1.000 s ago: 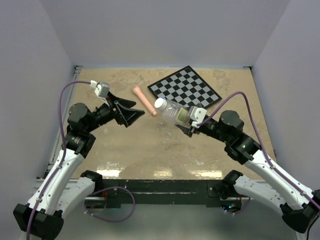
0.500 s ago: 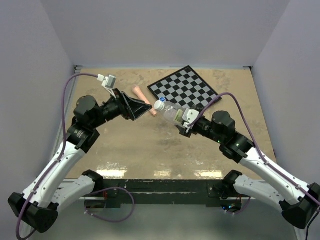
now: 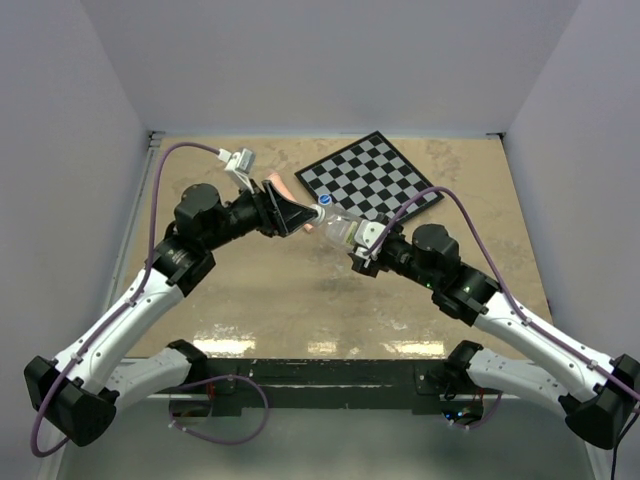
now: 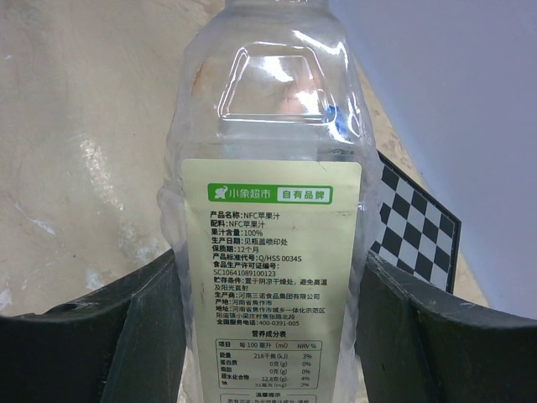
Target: Screw on the bottle caps
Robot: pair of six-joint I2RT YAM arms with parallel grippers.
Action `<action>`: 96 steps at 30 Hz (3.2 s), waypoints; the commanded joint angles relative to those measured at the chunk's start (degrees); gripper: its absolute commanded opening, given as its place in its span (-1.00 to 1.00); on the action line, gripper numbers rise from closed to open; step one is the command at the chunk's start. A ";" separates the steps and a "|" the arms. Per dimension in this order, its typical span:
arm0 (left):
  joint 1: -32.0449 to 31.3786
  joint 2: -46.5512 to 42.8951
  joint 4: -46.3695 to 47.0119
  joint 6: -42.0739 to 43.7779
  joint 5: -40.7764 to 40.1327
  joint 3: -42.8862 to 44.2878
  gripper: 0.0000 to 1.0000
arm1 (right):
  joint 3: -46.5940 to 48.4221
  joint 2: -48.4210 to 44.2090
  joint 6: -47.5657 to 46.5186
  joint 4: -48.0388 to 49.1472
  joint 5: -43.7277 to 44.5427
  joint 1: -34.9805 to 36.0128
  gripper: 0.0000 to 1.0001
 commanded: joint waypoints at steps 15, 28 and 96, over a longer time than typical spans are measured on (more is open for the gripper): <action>-3.95 2.75 2.53 1.18 -1.32 2.15 0.23 | -0.08 -0.22 -1.05 1.89 2.82 1.46 -1.00; -4.66 3.45 -2.74 9.87 0.95 5.13 -0.21 | 0.01 -1.10 -0.79 1.62 1.24 1.55 -1.00; -4.66 -6.74 2.44 3.04 -7.47 0.56 0.75 | 1.24 -3.12 0.97 -0.31 -0.52 1.46 -1.00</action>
